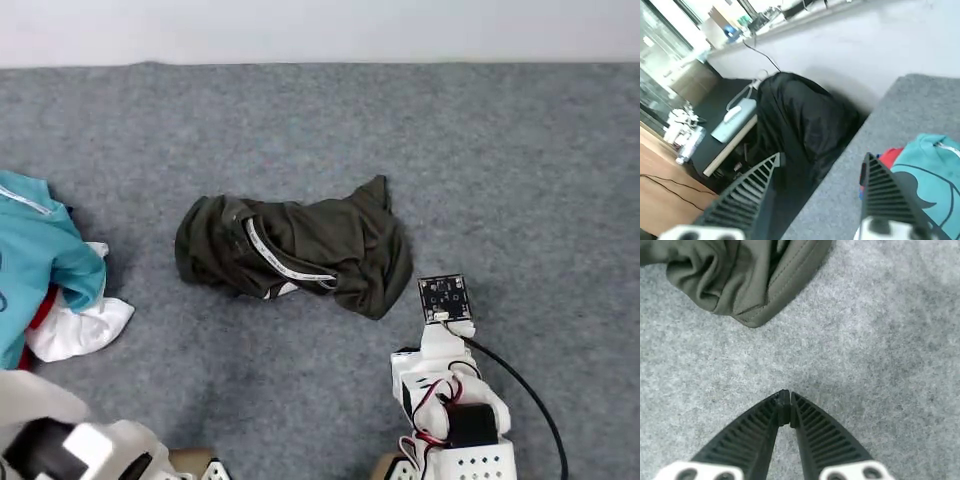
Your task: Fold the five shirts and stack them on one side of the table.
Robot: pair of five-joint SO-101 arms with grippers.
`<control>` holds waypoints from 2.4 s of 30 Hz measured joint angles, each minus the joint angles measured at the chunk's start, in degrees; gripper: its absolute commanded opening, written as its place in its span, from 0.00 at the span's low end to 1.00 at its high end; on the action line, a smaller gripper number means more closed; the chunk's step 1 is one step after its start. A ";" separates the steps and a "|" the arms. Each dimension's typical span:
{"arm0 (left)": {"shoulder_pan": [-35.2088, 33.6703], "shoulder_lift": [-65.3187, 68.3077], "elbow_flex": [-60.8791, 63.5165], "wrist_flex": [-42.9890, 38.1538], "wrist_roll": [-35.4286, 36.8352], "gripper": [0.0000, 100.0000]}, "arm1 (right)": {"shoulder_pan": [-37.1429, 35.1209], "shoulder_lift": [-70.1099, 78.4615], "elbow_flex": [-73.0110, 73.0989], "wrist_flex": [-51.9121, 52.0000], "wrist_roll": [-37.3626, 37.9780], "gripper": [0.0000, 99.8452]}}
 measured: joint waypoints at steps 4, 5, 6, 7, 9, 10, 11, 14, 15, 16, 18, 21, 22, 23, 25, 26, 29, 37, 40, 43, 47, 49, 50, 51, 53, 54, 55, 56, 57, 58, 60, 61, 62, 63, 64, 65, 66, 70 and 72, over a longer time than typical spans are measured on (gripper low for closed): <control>0.00 -5.19 3.34 0.00 0.00 0.24 | 0.00 0.00 0.00 0.00 0.00 0.01; 0.00 -6.86 5.36 0.00 0.00 0.24 | 0.00 0.00 0.00 0.00 0.00 0.01; 0.00 -8.70 7.82 0.00 0.00 0.24 | 0.00 0.00 0.00 0.00 0.00 0.01; 0.00 -10.73 10.73 0.00 0.44 0.24 | 0.00 0.00 0.00 0.00 0.00 0.01; 0.00 -15.12 17.49 0.00 1.76 0.24 | 0.00 0.00 0.00 0.00 0.00 0.01; 0.00 -17.49 21.01 0.00 2.29 0.24 | 0.00 0.00 0.00 0.00 0.00 0.01; 0.00 -19.78 24.53 0.00 2.73 0.24 | 0.00 0.00 0.00 0.00 0.00 0.01; 1.23 -27.25 35.08 0.00 3.16 0.24 | 0.00 0.00 0.00 0.00 0.00 0.01; 1.93 -29.89 38.59 0.00 3.25 0.24 | 0.00 0.00 0.00 0.00 0.00 0.01; 2.73 -32.26 42.02 0.00 3.34 0.24 | 0.00 0.00 0.00 0.00 0.00 0.01; 3.96 -37.27 48.44 0.00 3.34 0.24 | 0.00 0.00 0.00 0.00 0.00 0.01; 5.98 -43.87 57.32 0.00 3.34 0.24 | 0.00 0.00 0.00 0.00 0.00 0.01; 6.33 -45.71 60.22 0.00 3.34 0.23 | 0.00 0.00 0.00 0.00 0.00 0.01; 6.59 -47.21 62.86 0.00 3.43 0.21 | 0.00 0.00 0.00 0.00 0.00 0.01; 7.03 -50.02 67.69 0.00 4.22 0.20 | 0.00 0.00 0.00 0.00 0.00 0.01; 7.03 -51.08 69.71 0.00 4.84 0.20 | 0.00 0.00 0.00 0.00 0.00 0.01; 7.03 -52.66 74.73 0.00 6.59 0.20 | 0.00 0.00 0.00 0.00 0.00 0.01; 9.41 -52.92 82.29 0.00 7.38 0.19 | -4.92 0.00 0.00 0.00 0.00 0.01; 13.10 -52.92 84.48 0.00 7.38 0.16 | -5.36 0.00 0.00 0.00 0.18 0.01; 16.97 -53.01 86.24 0.00 8.97 0.13 | -5.54 0.00 0.00 -1.05 0.18 0.01; 21.71 -52.92 88.97 0.00 10.29 0.13 | -2.81 -0.18 -3.34 -7.03 0.18 0.01; 22.33 -52.92 90.37 0.00 10.55 0.12 | -0.97 -0.09 -6.15 -12.31 0.18 0.01; 22.51 -52.92 91.08 0.00 10.55 0.11 | -0.18 -0.09 -7.56 -14.51 0.18 0.01; 22.51 -52.92 91.87 0.00 10.64 0.11 | 0.09 0.00 -8.97 -16.35 0.18 0.01; 22.86 -53.01 93.54 0.00 10.64 0.09 | 0.00 -0.26 -11.78 -18.02 0.18 0.01; 23.12 -52.92 94.33 0.00 10.64 0.08 | 0.00 -0.18 -12.92 -18.20 0.18 0.01; 23.82 -52.84 94.86 0.00 10.64 0.08 | 0.00 -0.26 -13.98 -18.02 0.44 0.01; 25.14 -52.75 95.30 -0.18 10.64 0.07 | 0.44 0.09 -15.12 -17.23 1.05 0.01; 26.81 -52.66 95.65 -0.44 10.64 0.06 | 0.88 1.14 -16.44 -16.00 1.93 0.01; 28.84 -52.66 95.74 -0.62 10.64 0.06 | 1.32 2.73 -18.02 -14.42 2.46 0.01; 33.58 -52.66 95.82 -1.41 10.64 0.06 | 3.34 5.89 -21.80 -11.60 2.55 0.01; 36.22 -52.66 95.82 -2.20 10.64 0.06 | 4.92 7.91 -24.00 -10.29 2.55 0.01; 38.86 -52.66 96.09 -2.99 10.73 0.06 | 6.59 10.11 -26.29 -9.14 2.55 0.01; 41.49 -52.66 96.70 -4.13 11.43 0.06 | 8.62 12.40 -28.66 -8.18 2.55 0.01; 44.13 -52.66 97.23 -5.27 12.57 0.06 | 10.46 14.95 -31.03 -7.30 2.55 0.01; 46.59 -52.31 97.85 -6.15 13.98 0.06 | 12.31 17.58 -33.23 -6.51 2.55 0.01; 49.05 -51.34 97.93 -6.95 15.47 0.06 | 14.24 20.31 -35.25 -5.89 2.55 0.01; 59.34 -43.96 98.11 -10.20 19.96 0.06 | 21.36 31.65 -43.08 -3.69 2.55 0.01; 64.88 -40.00 97.76 -11.69 20.92 0.06 | 24.35 35.08 -46.42 -1.85 2.55 0.01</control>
